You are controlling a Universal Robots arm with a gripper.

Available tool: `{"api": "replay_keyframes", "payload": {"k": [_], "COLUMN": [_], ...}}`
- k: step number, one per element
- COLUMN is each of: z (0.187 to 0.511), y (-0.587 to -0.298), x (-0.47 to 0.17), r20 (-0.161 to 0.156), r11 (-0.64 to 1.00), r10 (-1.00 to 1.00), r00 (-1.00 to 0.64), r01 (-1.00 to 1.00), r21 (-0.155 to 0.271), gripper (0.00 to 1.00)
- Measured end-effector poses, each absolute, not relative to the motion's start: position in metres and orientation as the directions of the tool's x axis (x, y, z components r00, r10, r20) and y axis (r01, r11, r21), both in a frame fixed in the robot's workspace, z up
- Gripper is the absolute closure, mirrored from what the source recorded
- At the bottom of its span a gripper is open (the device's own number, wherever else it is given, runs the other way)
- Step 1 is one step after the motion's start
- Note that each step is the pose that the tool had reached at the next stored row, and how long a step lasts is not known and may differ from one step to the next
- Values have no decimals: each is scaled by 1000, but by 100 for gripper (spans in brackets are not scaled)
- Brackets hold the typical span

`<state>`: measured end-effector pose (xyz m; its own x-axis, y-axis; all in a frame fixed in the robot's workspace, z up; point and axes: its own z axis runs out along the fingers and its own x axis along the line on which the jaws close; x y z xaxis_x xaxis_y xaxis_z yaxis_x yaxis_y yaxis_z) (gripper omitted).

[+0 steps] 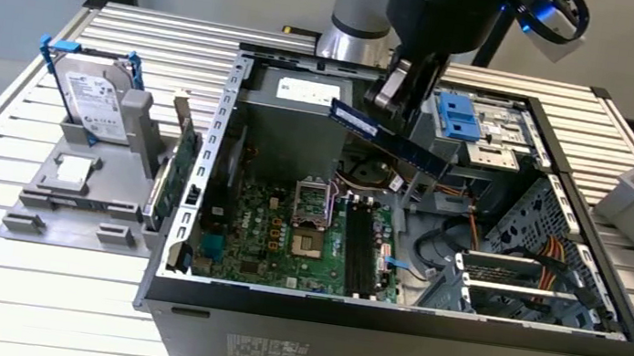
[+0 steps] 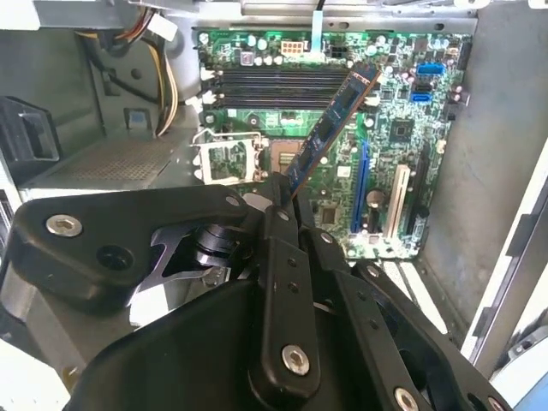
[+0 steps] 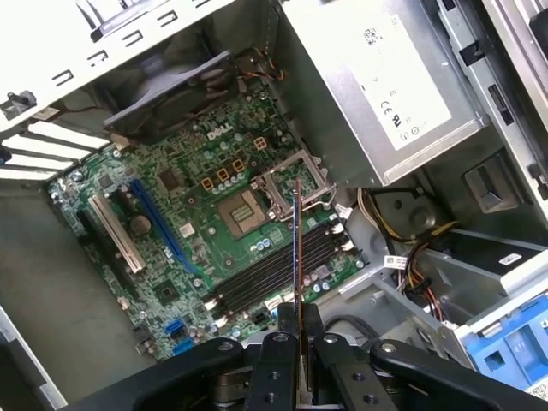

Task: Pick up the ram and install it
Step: 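Pick up the ram and move it above insertion slot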

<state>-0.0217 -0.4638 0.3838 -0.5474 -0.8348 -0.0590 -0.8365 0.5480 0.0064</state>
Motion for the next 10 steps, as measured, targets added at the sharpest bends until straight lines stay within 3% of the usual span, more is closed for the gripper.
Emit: {"api": "replay_keyframes", "payload": {"k": [10], "z": [384], "y": [-464], "x": [-22], "r20": [-59], "r11": [640], "r10": [-767], "r00": [-639], "r01": [-769], "r21": [6], "gripper": [100]}}
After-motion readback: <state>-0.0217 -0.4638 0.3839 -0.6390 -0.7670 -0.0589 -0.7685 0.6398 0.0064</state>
